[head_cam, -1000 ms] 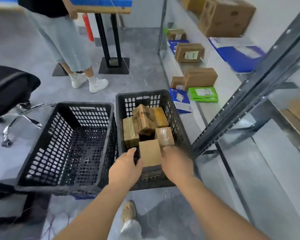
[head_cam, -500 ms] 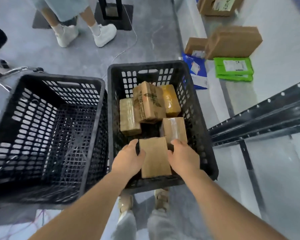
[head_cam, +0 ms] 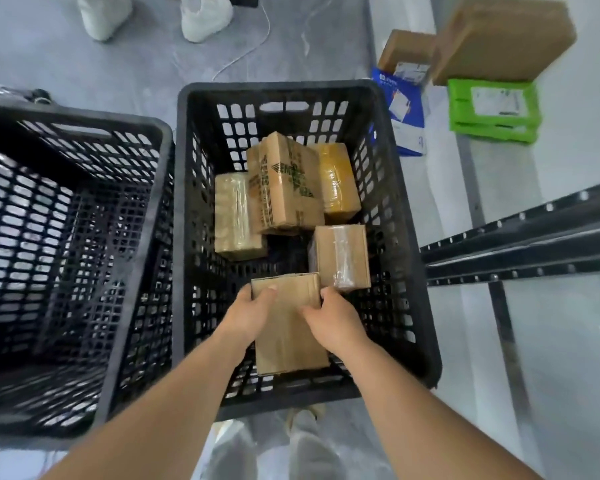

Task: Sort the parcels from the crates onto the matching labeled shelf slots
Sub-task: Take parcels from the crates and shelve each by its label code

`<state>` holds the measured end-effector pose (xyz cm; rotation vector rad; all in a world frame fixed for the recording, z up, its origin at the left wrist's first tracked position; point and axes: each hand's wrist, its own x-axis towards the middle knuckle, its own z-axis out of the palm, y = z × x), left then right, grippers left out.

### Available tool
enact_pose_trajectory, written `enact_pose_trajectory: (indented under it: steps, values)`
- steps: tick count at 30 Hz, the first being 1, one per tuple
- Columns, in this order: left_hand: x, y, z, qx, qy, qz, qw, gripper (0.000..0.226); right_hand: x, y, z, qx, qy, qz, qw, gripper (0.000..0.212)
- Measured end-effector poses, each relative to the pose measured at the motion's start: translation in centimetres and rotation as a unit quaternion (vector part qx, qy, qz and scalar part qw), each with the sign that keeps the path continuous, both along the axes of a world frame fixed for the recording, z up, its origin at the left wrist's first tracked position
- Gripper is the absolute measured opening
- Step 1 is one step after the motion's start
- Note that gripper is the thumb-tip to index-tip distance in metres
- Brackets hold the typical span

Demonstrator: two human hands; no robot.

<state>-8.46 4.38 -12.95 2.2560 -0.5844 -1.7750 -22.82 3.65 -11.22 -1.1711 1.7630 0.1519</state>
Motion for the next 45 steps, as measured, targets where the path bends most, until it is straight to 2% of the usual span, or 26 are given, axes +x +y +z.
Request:
enact_pose_trajectory:
  steps: [3,7,13,16,20,23,29,32,36,39,41,43,45]
  values:
    - [0.3,0.0,2.6,-0.008,0.010,0.015,1.000,0.072,0.2,-0.3,2.0,-0.020,-0.021,-0.005,1.000,0.019]
    - [1.1,-0.7,7.6,-0.042,0.030,0.036,0.998,0.060,0.1,-1.1,7.0,-0.061,-0.043,-0.016,0.997,0.016]
    - [1.6,-3.7,15.7,-0.102,0.020,0.008,0.995,0.049,0.1,-4.0,15.2,-0.154,0.001,-0.023,0.988,0.053]
    - [1.4,-5.8,19.2,-0.152,0.022,0.029,0.988,0.041,0.4,-5.7,18.8,-0.211,-0.026,-0.047,0.976,0.057]
    - [1.4,-7.4,20.6,-0.238,0.013,0.053,0.970,0.025,0.4,-7.3,20.7,-0.276,-0.069,-0.097,0.954,0.041]
    - [1.5,-7.5,18.8,-0.225,0.005,0.062,0.972,0.023,0.2,-7.5,18.7,-0.257,-0.094,-0.099,0.957,0.019]
    - [1.2,-6.6,13.9,-0.140,0.031,-0.012,0.990,0.053,0.3,-6.2,12.0,-0.145,-0.109,-0.090,0.979,0.043]
    - [1.2,-6.7,13.1,-0.124,0.031,-0.051,0.990,0.066,0.4,-5.7,10.4,-0.135,-0.128,-0.079,0.979,0.048]
    - [1.6,-7.1,12.8,-0.131,0.028,-0.057,0.989,0.075,1.3,-5.9,9.7,-0.158,-0.162,-0.079,0.971,0.046]
    - [2.5,-7.7,11.6,-0.082,-0.011,-0.065,0.994,0.118,2.0,-6.4,9.4,-0.172,-0.169,-0.049,0.969,0.038]
    - [2.9,-7.9,10.8,-0.068,-0.039,-0.086,0.993,0.137,2.3,-6.8,9.0,-0.166,-0.184,-0.038,0.968,0.035]
    - [3.1,-8.1,10.1,-0.069,-0.066,-0.090,0.991,0.143,2.6,-7.2,8.5,-0.155,-0.204,-0.029,0.966,0.036]
    - [3.3,-8.3,9.3,-0.076,-0.080,-0.077,0.991,0.139,2.6,-7.7,7.9,-0.138,-0.216,-0.022,0.966,0.040]
